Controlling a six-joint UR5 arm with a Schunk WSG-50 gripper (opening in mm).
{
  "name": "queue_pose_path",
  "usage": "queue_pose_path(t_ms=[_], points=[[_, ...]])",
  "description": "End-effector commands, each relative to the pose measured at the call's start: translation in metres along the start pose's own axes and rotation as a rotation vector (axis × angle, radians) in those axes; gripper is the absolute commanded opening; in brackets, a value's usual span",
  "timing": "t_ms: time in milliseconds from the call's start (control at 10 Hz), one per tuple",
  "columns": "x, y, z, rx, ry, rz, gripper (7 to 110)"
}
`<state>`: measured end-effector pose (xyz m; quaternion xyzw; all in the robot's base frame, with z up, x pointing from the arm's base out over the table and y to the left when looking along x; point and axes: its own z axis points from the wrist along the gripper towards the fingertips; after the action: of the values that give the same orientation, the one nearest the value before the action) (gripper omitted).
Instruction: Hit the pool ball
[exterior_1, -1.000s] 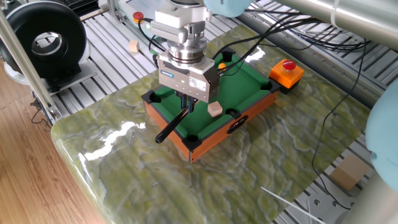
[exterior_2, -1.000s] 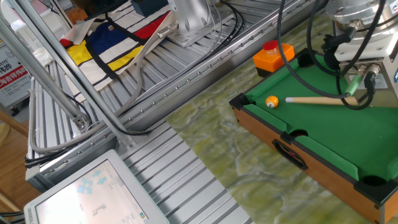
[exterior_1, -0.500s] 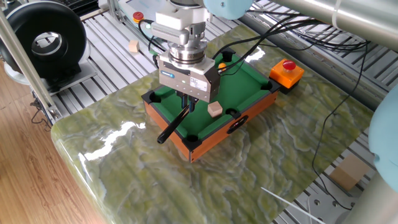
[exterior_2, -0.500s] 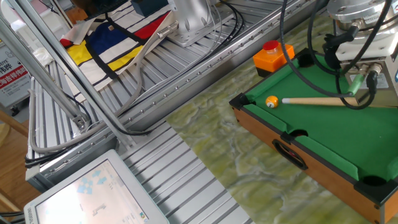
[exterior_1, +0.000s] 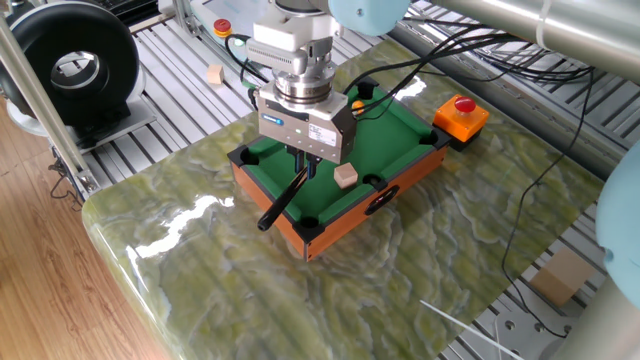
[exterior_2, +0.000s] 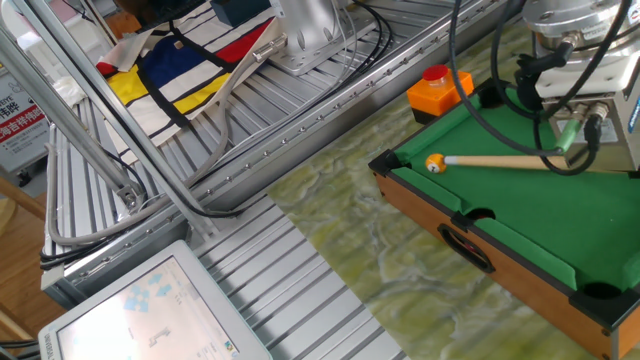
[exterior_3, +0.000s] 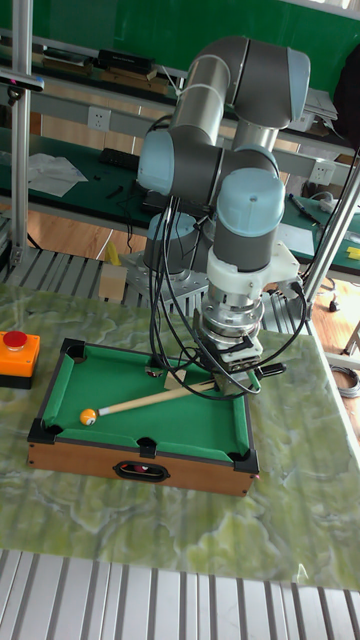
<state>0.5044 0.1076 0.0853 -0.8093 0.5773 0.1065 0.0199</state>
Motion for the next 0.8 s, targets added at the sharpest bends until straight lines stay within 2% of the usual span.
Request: queue_pose_path(t_ms=[0,300,700], points=[[-0.013,-0.001,-0.001,0.010,-0.053,-0.001,7],[-0.024,0.002,0.000,0.004,-0.088,-0.001,7],[-0.020,0.005,0.002,0.001,-0.075,0.008,7]])
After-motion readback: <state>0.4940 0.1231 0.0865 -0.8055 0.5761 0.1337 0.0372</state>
